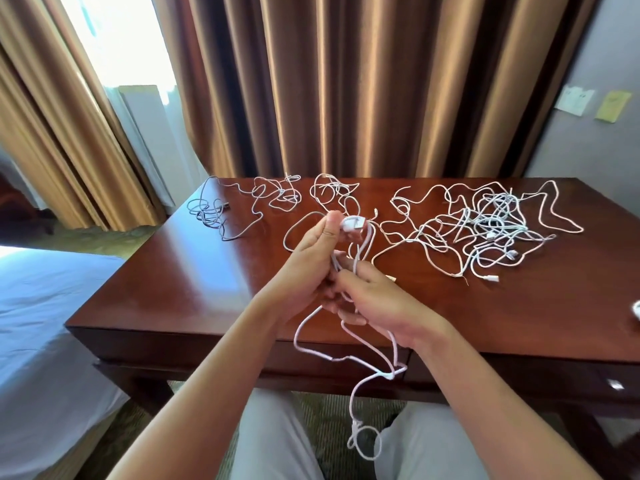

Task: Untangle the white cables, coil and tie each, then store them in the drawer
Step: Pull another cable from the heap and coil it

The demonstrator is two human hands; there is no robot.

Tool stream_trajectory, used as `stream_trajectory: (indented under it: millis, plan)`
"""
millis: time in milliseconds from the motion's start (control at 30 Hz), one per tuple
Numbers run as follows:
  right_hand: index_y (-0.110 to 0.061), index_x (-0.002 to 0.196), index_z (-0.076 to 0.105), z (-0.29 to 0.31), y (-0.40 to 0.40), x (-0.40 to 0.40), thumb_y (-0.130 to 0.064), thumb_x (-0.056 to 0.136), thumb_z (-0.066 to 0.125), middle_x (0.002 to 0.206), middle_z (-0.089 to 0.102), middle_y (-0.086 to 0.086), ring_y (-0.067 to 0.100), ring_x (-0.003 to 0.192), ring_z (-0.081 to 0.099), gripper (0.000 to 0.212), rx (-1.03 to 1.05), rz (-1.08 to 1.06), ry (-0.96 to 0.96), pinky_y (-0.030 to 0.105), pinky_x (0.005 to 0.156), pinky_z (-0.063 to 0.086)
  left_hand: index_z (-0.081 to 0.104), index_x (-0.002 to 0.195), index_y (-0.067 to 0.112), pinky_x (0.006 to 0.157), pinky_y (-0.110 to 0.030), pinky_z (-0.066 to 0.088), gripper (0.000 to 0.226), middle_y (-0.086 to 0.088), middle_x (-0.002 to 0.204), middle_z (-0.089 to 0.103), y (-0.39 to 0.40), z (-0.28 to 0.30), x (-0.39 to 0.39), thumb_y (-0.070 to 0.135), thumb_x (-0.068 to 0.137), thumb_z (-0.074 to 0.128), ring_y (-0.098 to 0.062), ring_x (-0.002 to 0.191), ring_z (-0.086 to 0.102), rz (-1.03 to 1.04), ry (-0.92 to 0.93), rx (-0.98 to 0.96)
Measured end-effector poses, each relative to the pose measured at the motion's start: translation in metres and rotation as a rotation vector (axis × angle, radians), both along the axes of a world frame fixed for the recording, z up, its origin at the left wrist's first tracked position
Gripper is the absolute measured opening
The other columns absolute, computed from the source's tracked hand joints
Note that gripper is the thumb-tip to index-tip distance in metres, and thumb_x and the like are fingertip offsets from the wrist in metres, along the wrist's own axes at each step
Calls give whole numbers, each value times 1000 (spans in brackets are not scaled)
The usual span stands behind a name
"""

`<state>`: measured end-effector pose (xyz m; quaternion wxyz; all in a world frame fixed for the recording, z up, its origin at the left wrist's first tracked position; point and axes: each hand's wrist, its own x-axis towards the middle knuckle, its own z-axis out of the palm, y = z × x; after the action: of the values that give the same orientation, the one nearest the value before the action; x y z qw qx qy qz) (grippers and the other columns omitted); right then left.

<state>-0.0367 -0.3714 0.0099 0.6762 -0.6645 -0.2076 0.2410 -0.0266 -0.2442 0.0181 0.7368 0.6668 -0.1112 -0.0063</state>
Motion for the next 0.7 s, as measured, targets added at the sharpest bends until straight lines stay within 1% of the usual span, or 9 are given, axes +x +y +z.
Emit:
stream_trajectory:
  millis: [33,100,167,267,367,467,533,600,700]
  plan:
    - [-17,83,42,-1,-3,1,-5,104,32,62,41,-1,9,52,38,27,-25,7,7,17,45,23,65,94,26,50,-28,45,37,-2,82,64,2,0,0,55,95,41,-20,58,51,-29,18,-87]
    - [-21,83,39,-1,-11,5,-8,104,31,59,29,-3,8,46,25,26,-3,11,64,17,41,17,67,87,23,67,-30,45,35,1,82,62,7,-1,2,45,97,42,-17,69,54,-80,17,-216]
    - [-19,81,41,0,-21,9,-2,99,28,58,23,-4,7,45,17,27,24,12,131,19,39,9,67,79,25,71,-29,41,36,3,81,57,11,-3,3,41,99,42,-14,71,55,-88,-4,-184]
    - [-13,88,52,1,-33,10,-9,103,32,59,26,-2,8,44,17,26,-42,62,143,22,41,7,63,81,22,67,-29,38,33,0,81,53,13,-7,4,41,101,45,-14,68,50,-54,-38,-62]
    - [-8,104,64,2,-42,12,-25,107,39,64,46,1,7,42,22,30,-131,13,94,24,43,7,52,78,17,56,-23,33,32,0,70,42,20,-3,2,39,100,45,-11,59,37,-21,-103,125]
    - [-8,110,68,4,-50,17,-19,107,38,74,56,2,6,45,30,32,-161,-150,24,20,41,11,46,74,10,49,-15,30,34,5,62,36,27,3,0,30,102,45,-6,54,30,-11,-149,331]
    - [-12,107,68,6,-51,17,-16,106,40,80,57,2,6,49,34,28,-153,-212,-26,16,39,16,56,69,16,50,-16,30,34,10,59,40,29,5,0,30,100,51,-5,55,33,-16,-185,435]
    - [-15,107,68,8,-49,15,-19,105,47,77,55,1,6,49,31,21,-76,-189,-32,15,37,16,64,68,21,49,-15,27,34,10,57,42,27,7,-1,26,100,54,-4,53,33,-17,-196,474]
    - [-8,110,69,10,-42,7,-23,102,57,59,40,-6,6,46,23,20,-48,-150,-128,16,36,18,66,73,9,47,-12,27,34,3,56,42,22,7,-2,24,101,55,-5,50,33,7,-183,464]
